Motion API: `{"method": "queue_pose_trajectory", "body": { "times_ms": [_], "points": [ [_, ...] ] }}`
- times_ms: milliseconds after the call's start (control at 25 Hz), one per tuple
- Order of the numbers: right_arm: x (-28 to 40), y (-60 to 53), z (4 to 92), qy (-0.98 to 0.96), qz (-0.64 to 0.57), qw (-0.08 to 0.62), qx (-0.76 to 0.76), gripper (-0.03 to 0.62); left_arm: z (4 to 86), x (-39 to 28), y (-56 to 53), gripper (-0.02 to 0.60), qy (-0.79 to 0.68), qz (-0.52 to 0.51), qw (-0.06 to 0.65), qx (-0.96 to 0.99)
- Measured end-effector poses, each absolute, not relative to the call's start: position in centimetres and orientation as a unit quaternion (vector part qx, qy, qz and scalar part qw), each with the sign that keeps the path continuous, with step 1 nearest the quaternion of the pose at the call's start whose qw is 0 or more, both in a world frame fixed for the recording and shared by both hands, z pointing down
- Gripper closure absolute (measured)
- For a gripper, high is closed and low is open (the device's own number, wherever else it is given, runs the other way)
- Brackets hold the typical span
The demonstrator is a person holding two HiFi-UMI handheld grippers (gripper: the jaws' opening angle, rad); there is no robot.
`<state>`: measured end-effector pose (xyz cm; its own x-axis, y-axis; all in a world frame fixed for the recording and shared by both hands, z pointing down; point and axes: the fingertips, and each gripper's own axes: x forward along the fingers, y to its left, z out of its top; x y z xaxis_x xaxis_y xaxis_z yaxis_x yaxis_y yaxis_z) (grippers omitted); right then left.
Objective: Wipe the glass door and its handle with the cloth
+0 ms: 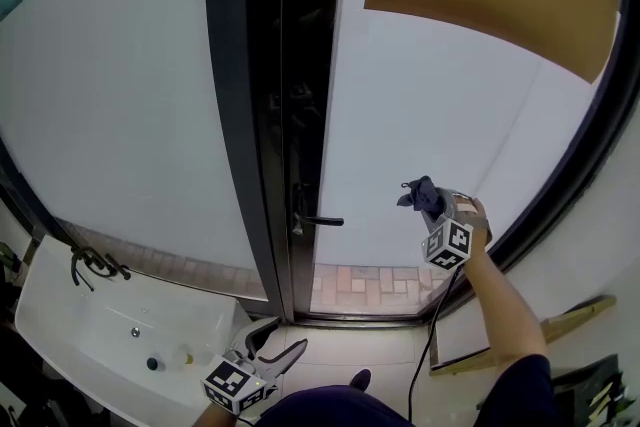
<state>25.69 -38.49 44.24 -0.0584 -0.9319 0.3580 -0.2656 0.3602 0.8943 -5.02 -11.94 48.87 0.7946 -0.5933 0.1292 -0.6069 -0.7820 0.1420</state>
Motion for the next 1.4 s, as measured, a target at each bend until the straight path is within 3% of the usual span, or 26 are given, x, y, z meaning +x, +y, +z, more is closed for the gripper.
{"method": "queue_pose_trajectory", "body": {
  "times_ms": [400,680,1400],
  "points": [
    [8.5,-36.2,41.5,-0.792,-0.295,0.370,0.386,0.436,49.0,-6.2,-11.9,0.333,-0.331,0.035,0.090,0.939],
    [-0.7,-37.5,40.3,-0.825,-0.296,0.328,0.352,0.436,48.7,-7.3,-11.7,0.333,-0.354,0.036,0.094,0.930],
    [-4.6,-40.3,44.8,-0.865,-0.158,0.317,0.354,0.436,50.2,-8.7,-11.8,0.333,-0.368,0.031,0.109,0.923]
  ]
}}
